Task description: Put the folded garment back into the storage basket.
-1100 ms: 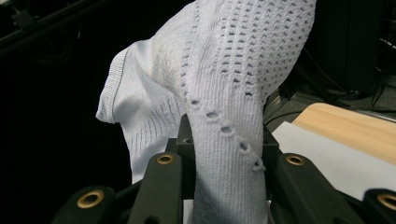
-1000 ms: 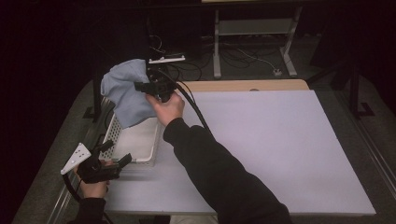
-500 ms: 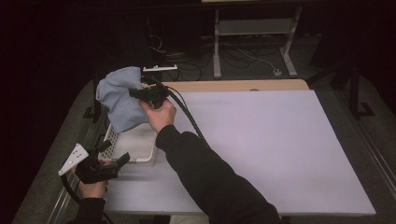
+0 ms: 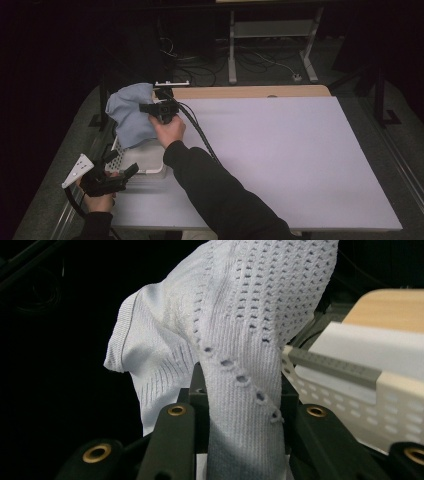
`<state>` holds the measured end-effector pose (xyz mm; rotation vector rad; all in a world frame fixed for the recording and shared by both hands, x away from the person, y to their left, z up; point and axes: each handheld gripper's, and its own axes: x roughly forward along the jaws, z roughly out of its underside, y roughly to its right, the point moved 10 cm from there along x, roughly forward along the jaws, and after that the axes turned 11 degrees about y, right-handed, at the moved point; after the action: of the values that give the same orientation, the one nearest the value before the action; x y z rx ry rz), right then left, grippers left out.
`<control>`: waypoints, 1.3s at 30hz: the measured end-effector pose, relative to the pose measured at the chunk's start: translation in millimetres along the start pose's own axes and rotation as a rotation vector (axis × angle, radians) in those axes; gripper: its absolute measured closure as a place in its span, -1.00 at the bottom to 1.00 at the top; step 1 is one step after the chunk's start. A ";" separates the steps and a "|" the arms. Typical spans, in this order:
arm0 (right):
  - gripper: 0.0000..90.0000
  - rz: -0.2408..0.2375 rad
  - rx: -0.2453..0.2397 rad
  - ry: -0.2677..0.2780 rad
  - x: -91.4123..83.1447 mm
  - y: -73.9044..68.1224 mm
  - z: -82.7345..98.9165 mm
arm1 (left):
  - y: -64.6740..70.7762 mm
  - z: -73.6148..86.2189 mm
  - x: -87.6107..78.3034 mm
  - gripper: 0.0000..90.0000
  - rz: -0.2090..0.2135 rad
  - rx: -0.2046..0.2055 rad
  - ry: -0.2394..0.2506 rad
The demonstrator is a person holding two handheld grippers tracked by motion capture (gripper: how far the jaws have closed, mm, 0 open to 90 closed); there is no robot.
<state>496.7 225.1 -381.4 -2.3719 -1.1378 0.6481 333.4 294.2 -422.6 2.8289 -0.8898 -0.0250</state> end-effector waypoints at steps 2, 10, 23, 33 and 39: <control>0.57 0.007 0.022 0.002 0.8 2.7 4.6 | -0.2 -0.4 0.0 -1.00 -0.002 0.001 0.003; 0.57 0.046 0.095 -0.020 4.4 10.1 25.0 | -0.6 -0.8 -0.3 -1.00 -0.007 0.001 0.005; 0.56 0.117 0.227 -0.078 8.9 19.9 51.8 | -0.5 -0.7 0.0 -1.00 -0.007 0.001 0.004; 0.51 0.159 0.234 -0.127 11.0 25.0 66.1 | -2.3 -2.0 -0.9 -1.00 -0.012 0.002 0.010; 0.35 0.173 0.209 -0.152 8.2 26.5 68.0 | -1.4 -1.6 -0.4 -1.00 -0.007 0.006 0.006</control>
<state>478.1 228.3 -452.3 -2.2882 -0.8811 0.9719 334.1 295.8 -421.3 2.8362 -0.8797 -0.0148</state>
